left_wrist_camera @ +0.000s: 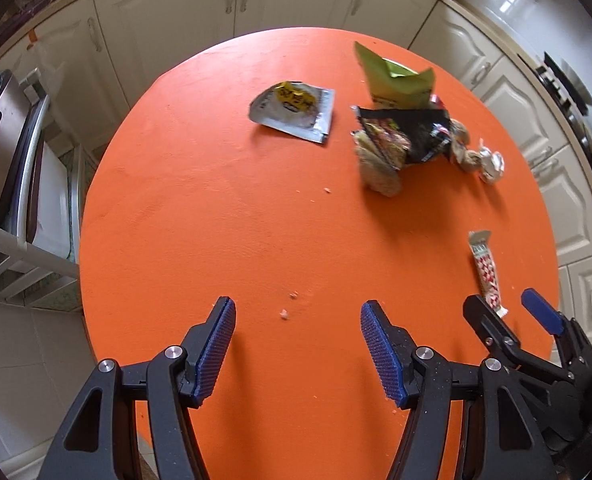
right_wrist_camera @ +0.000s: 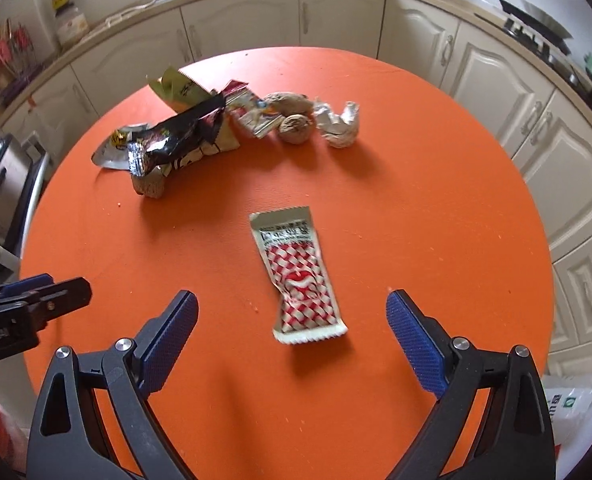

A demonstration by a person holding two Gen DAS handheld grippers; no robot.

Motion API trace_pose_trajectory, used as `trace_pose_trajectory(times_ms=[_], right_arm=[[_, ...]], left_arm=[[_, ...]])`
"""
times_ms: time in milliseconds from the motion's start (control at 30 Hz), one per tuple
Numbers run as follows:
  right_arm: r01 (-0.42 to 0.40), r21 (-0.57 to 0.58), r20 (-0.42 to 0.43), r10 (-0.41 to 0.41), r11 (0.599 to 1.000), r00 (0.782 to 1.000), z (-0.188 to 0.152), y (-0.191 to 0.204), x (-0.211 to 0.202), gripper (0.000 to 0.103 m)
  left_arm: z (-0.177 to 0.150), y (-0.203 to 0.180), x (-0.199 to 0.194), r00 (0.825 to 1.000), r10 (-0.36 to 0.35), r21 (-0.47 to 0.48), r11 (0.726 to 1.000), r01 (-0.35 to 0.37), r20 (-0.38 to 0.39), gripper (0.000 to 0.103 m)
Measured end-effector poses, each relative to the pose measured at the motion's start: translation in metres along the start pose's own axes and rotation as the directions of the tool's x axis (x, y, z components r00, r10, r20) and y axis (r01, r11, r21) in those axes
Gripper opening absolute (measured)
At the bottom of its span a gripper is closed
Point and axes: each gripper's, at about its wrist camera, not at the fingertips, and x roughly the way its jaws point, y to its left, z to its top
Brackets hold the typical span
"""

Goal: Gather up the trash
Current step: 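Grasp the red-and-white checkered snack wrapper with the right gripper, then grasp the crumpled white paper with the left gripper while the right gripper holds the wrapper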

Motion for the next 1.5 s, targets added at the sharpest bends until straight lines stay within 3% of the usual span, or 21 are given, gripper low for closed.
trace_pose_trajectory(times_ms=[133,333,433,467,500,700,800,1200,1500], right_arm=[[0.04,-0.014,-0.03,-0.04,0.999,0.999,0.005,0.006,0.017,0.09],[-0.001,-0.027,-0.023,0.0,1.0,1.0,0.007,0.002,0.017,0.073],[-0.013,-0.045,-0.006,0.013,0.999,1.0,0.007,0.005,0.014,0.05],[-0.016,-0.045,-0.004,0.016,0.999,1.0,0.007,0.004,0.013,0.035],[-0.02,-0.046,-0.004,0.02,0.999,1.0,0.007,0.003,0.012,0.028],[-0.082,-0.038,-0.008,0.082,0.996,0.997,0.009,-0.015,0.011,0.012],[-0.129,-0.01,-0.01,0.128,0.992,0.992,0.009,-0.03,0.008,0.011],[-0.144,0.133,0.086,0.133,0.981,0.987,0.005,-0.109,-0.021,0.01],[-0.14,0.23,0.133,0.111,0.963,0.985,0.026,-0.181,-0.018,0.01]], left_arm=[[0.012,0.007,0.012,1.0,-0.006,-0.01,1.0,0.006,-0.005,0.061],[0.024,0.002,0.021,1.0,-0.006,-0.009,1.0,0.006,0.0,0.063],[0.026,-0.002,0.025,1.0,0.007,-0.006,1.0,-0.007,0.0,0.064],[0.026,-0.003,0.024,1.0,0.015,-0.003,1.0,-0.015,0.002,0.064],[0.026,-0.004,0.025,1.0,0.021,-0.002,1.0,-0.021,0.001,0.064],[0.026,-0.012,0.024,1.0,0.023,-0.006,1.0,-0.023,-0.009,0.064],[0.027,-0.025,0.023,0.999,0.04,0.016,0.999,-0.04,-0.002,0.064],[0.043,-0.125,0.033,0.998,0.057,0.176,0.983,-0.058,0.009,0.064],[0.09,-0.213,0.053,0.997,0.076,0.249,0.965,-0.08,0.026,0.064]])
